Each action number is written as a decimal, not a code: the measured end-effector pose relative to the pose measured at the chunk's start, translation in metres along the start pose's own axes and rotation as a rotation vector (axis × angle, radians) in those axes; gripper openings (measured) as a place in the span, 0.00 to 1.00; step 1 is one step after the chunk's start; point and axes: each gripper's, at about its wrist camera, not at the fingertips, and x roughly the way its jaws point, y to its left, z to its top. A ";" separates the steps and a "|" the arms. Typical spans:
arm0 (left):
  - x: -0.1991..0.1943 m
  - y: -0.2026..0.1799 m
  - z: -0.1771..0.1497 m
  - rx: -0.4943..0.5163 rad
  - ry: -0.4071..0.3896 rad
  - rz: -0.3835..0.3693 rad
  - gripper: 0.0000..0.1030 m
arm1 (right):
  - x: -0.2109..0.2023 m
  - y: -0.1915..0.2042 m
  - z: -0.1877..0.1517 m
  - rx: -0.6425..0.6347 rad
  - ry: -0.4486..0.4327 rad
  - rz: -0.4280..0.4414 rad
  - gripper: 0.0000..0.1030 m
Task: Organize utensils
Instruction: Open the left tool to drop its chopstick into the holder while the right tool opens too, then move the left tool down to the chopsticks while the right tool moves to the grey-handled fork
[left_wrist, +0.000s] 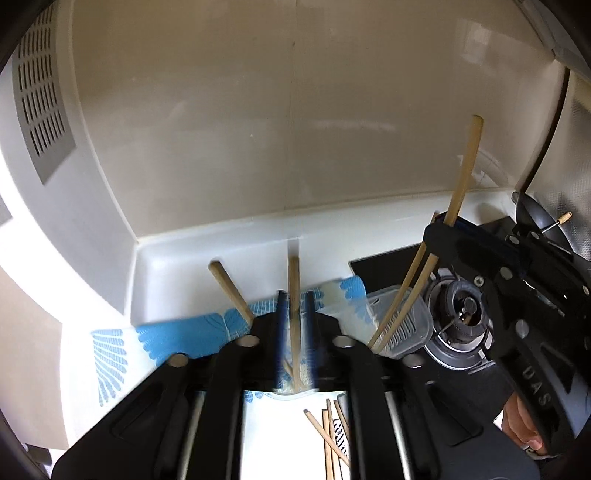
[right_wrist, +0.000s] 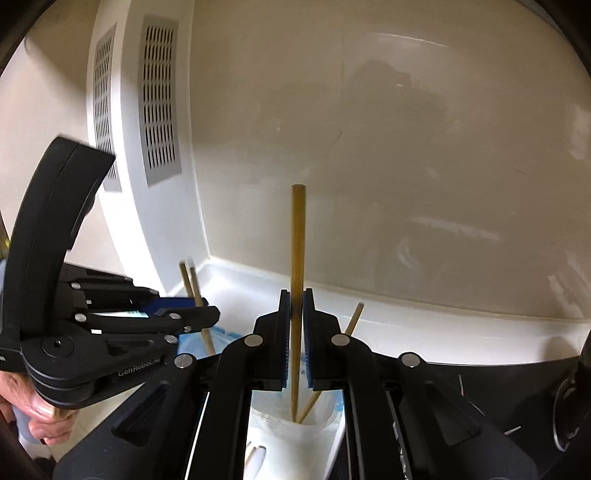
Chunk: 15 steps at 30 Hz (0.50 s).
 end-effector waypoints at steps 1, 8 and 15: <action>-0.001 0.002 0.000 -0.006 -0.008 0.000 0.37 | 0.001 0.002 -0.001 -0.004 0.010 -0.004 0.16; -0.026 0.014 0.002 0.025 -0.095 0.019 0.38 | -0.014 -0.003 -0.004 0.038 -0.003 -0.021 0.22; -0.068 0.024 -0.006 -0.031 -0.199 0.051 0.38 | -0.057 -0.020 -0.001 0.077 -0.087 -0.015 0.22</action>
